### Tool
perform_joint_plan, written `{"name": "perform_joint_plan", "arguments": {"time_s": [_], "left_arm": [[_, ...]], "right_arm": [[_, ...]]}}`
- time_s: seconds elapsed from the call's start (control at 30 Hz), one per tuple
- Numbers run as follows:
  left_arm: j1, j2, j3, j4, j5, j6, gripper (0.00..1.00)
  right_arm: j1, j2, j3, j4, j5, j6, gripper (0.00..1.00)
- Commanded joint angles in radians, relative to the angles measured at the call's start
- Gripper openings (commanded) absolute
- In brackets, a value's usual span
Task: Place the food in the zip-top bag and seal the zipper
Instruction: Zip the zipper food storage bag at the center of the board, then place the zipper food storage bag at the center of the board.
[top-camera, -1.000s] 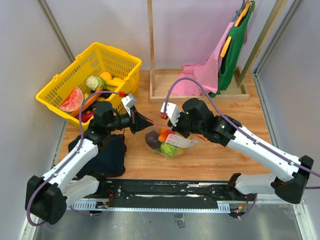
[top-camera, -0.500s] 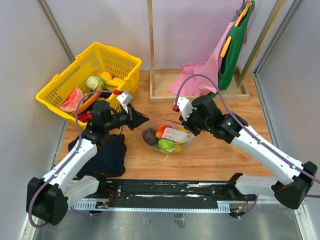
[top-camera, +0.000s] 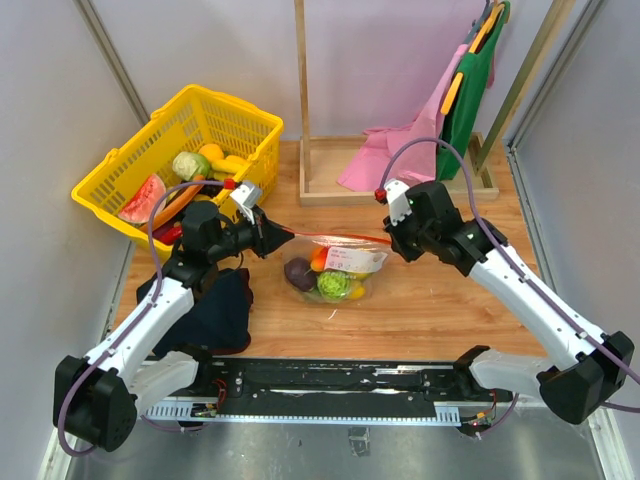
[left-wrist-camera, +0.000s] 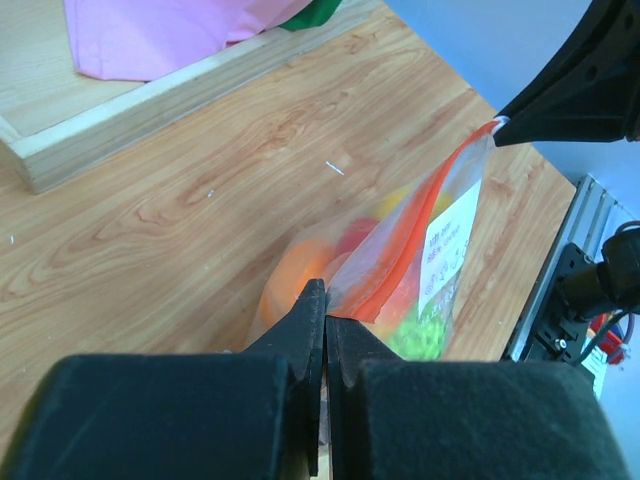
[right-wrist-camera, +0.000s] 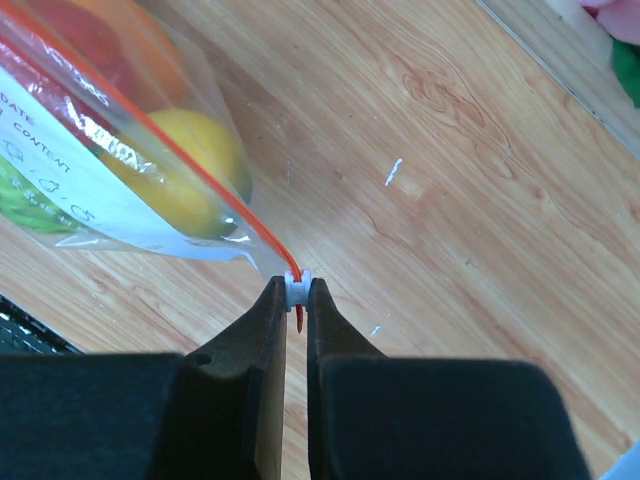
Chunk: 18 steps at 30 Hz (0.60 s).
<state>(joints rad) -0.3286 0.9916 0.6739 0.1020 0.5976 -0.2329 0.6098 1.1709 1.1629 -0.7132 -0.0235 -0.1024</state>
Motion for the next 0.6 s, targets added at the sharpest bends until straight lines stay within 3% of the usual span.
{"name": "perform_joint_plan", "arguments": {"time_s": [0.0,0.37,0.57], "left_arm": [[0.02,-0.024,0.009,-0.002,-0.05,0.015,0.0],[0.02,-0.013,0.01,-0.006,-0.053,0.005,0.03],[0.02,-0.019,0.015,-0.02,-0.102,-0.003,0.44]], "right_arm": [[-0.076,-0.019,-0.022,-0.067,0.05,0.056,0.01],[-0.17,0.02,-0.025,-0.056,0.0,0.129,0.01],[-0.19,0.088,0.0,-0.04,0.022,0.185,0.01]]}}
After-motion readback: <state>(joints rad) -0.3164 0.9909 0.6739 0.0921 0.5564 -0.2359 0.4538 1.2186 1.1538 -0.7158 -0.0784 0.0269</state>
